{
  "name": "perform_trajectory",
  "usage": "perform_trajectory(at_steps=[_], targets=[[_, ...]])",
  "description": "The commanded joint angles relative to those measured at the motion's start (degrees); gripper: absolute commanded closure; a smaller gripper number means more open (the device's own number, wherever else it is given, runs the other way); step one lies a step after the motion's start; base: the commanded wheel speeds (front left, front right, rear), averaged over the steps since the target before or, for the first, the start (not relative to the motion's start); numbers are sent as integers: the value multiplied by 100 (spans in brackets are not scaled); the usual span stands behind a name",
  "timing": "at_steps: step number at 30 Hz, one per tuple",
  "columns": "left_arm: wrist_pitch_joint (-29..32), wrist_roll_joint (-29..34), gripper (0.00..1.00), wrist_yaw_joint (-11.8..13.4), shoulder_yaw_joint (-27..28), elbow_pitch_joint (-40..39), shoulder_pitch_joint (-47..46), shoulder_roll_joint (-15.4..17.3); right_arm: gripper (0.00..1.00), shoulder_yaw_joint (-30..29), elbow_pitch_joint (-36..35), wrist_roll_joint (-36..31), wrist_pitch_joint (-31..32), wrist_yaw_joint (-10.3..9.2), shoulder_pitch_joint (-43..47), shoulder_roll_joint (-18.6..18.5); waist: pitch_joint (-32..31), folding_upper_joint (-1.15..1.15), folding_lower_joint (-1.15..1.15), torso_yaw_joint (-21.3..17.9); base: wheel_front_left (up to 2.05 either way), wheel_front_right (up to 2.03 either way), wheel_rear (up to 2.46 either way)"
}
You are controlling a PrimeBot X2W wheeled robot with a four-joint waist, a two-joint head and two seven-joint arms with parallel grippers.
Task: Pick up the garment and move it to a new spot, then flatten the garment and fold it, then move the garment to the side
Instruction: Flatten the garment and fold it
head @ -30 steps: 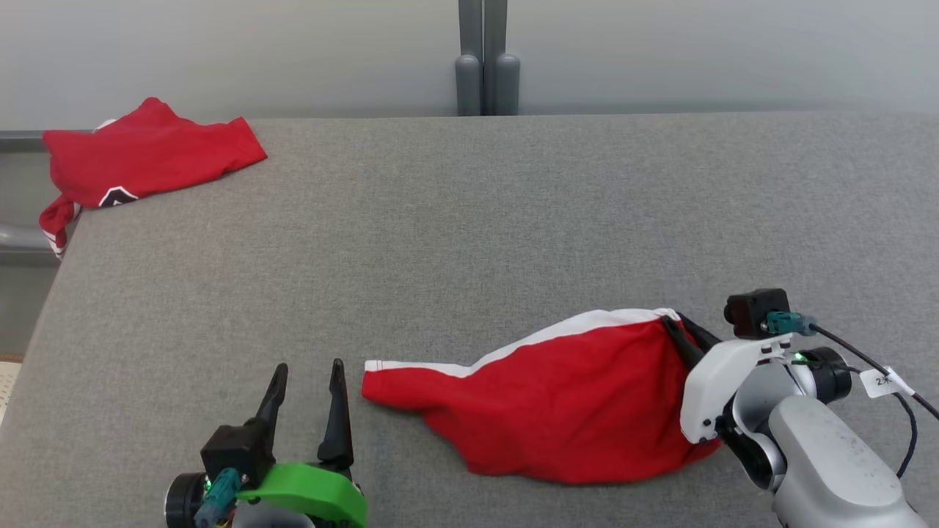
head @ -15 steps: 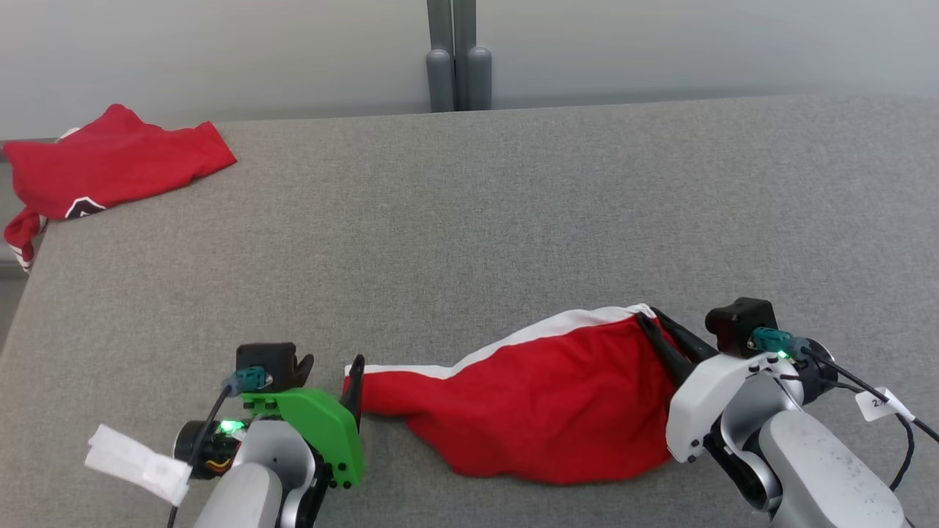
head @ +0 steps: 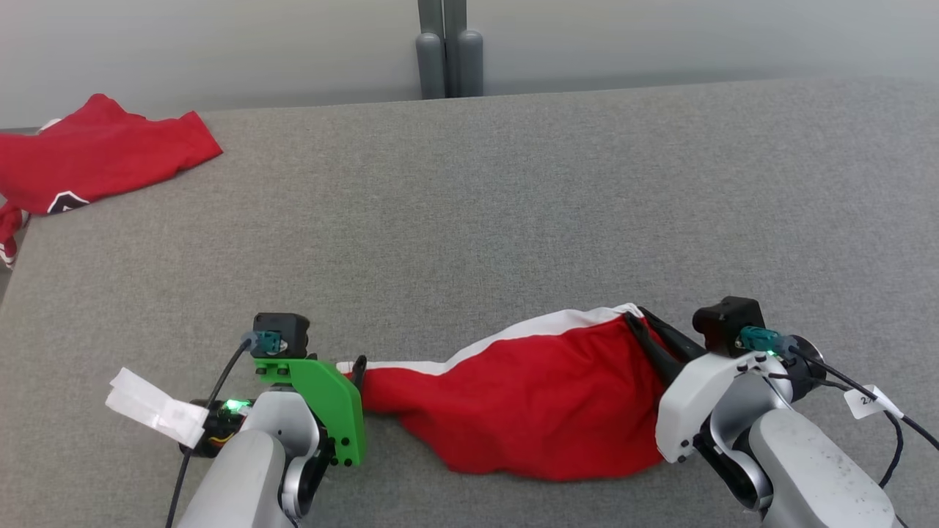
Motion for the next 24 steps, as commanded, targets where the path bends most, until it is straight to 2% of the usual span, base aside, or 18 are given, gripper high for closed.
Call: perform_trajectory(at_steps=[1, 11, 12, 13, 15, 17, 20, 21, 23, 24], targets=[[0, -12, 0, 22, 3, 62, -130, -2, 100, 16, -9, -8, 2, 3, -64, 11, 31, 0, 0, -29, 0, 0, 0], [103, -11, 0, 51, -47, 518, -372, 59, 100, 137, 4, 44, -20, 3, -177, 20, 136, 0, 0, -108, 0, 0, 0], [124, -11, 7, 32, -66, 557, -383, 65, 100, 155, 10, 51, -24, 2, -183, 17, 144, 0, 0, -113, 0, 0, 0], [141, -25, 25, 18, -78, 587, -393, 65, 100, 166, 13, 50, -28, 2, -187, 16, 149, 0, 0, -117, 0, 0, 0], [207, -50, 46, -11, -116, 643, -406, 59, 100, 190, 22, 65, -37, 2, -201, 7, 158, 0, 0, -123, 0, 0, 0], [252, -61, 49, -43, -143, 665, -405, 58, 100, 199, 31, 73, -49, 2, -210, -6, 158, 0, 0, -125, 0, 0, 0], [330, -60, 58, -62, -192, 657, -395, 87, 100, 212, 47, 86, -71, 3, -208, -16, 152, 0, 0, -127, 0, 0, 0], [365, -52, 68, -73, -210, 652, -390, 95, 100, 217, 50, 90, -77, 3, -207, -20, 149, 0, 0, -128, 0, 0, 0], [385, -64, 100, -94, -232, 612, -367, 102, 100, 226, 57, 102, -83, 3, -204, -15, 139, 0, 0, -127, 0, 0, 0], [388, -67, 100, -90, -239, 585, -347, 109, 100, 231, 61, 107, -90, 3, -198, -10, 133, 0, 0, -127, 0, 0, 0]])
